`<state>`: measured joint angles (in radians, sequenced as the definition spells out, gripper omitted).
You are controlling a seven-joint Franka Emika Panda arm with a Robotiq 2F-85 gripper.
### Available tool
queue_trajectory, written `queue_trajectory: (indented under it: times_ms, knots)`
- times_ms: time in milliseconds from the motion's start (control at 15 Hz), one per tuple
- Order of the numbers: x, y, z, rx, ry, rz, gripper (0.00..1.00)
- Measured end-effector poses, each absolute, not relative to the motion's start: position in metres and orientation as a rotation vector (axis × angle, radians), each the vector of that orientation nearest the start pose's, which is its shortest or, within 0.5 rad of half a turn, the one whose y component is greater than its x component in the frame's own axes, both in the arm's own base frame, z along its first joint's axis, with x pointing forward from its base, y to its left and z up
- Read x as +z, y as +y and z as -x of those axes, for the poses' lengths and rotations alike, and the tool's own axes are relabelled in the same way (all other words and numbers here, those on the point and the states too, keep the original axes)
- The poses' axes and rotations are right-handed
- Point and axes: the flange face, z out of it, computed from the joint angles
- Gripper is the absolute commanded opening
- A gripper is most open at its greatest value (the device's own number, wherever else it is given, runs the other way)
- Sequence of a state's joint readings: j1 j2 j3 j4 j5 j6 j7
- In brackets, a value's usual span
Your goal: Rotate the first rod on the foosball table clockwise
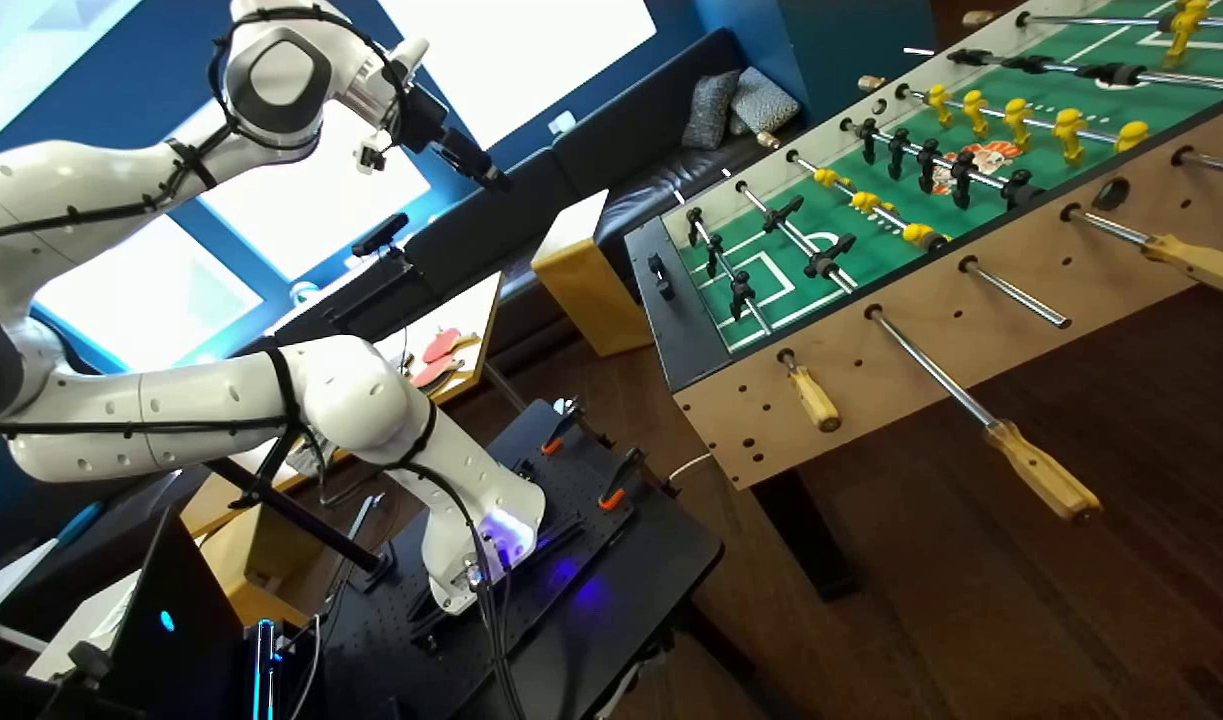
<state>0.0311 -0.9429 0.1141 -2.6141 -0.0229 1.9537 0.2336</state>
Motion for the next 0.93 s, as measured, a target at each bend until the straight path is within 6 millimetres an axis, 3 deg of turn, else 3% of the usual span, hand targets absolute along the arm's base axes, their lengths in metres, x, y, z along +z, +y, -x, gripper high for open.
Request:
queue_trajectory:
  times_ms: [200,467,733,933]
  knots:
    - [0.555,0.010,-0.304,-0.534,0.362,3.106,1.00]
    - [0.544,-0.068,-0.319,-0.544,0.644,2.975,1.00]
    - [0.499,-0.133,-0.338,-0.441,0.887,2.817,1.00]
    - [0.460,-0.165,-0.349,-0.349,1.034,2.723,1.00]
